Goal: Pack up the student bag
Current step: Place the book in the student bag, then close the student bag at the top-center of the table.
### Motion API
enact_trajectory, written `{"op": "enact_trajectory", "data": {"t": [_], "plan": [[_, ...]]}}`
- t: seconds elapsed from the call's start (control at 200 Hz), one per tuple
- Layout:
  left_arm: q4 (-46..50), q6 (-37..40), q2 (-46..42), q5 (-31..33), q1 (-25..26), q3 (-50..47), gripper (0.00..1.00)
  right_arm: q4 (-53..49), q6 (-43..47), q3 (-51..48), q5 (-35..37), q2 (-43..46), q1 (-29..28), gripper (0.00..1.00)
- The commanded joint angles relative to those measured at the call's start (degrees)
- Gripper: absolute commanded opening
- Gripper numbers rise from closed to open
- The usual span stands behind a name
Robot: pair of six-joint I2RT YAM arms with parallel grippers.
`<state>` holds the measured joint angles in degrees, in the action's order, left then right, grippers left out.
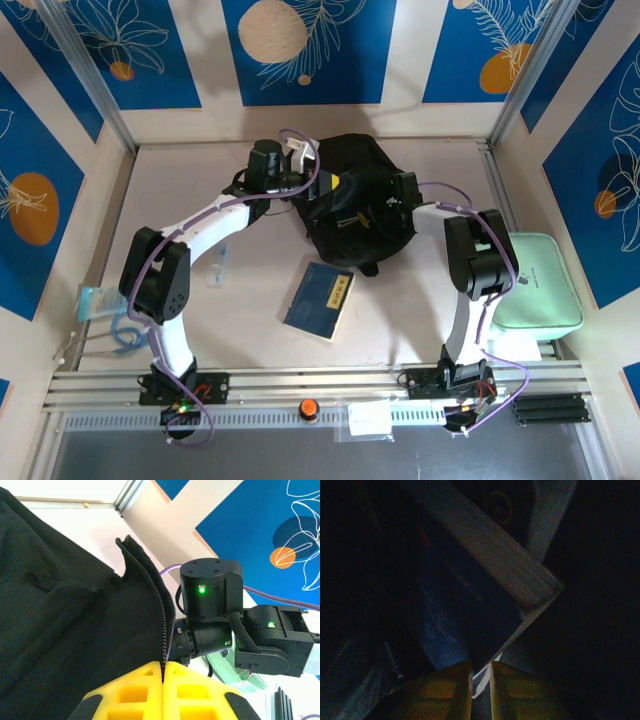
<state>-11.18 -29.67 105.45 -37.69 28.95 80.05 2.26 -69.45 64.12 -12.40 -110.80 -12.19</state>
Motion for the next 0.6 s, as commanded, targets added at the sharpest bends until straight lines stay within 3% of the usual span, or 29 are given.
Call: {"op": "enact_trajectory", "data": {"t": [0.0, 0.235, 0.37, 0.5, 0.595], "plan": [[-1.1, 0.6, -2.1, -1.2, 0.2, -0.4, 0.0, 1.9, 1.4, 0.6, -2.4, 1.3, 0.7, 0.18], [0.4, 1.1, -2.0, -0.5, 0.2, -0.4, 0.0, -1.6, 6.4, -8.8, 1.3, 15.9, 0.7, 0.38], [3.0, 1.6, -2.0, -0.2, 0.2, -0.1, 0.0, -8.2, 9.9, -14.5, 8.1, 27.7, 0.6, 0.47], [8.3, 1.7, -3.5, 1.2, 0.3, -0.5, 0.3, -17.4, 13.4, -16.5, 16.1, 38.2, 0.7, 0.59], [15.8, 3.3, -6.4, 6.1, 0.2, -1.3, 0.52, -22.9, 16.0, -15.6, 20.1, 44.0, 0.7, 0.66]]}}
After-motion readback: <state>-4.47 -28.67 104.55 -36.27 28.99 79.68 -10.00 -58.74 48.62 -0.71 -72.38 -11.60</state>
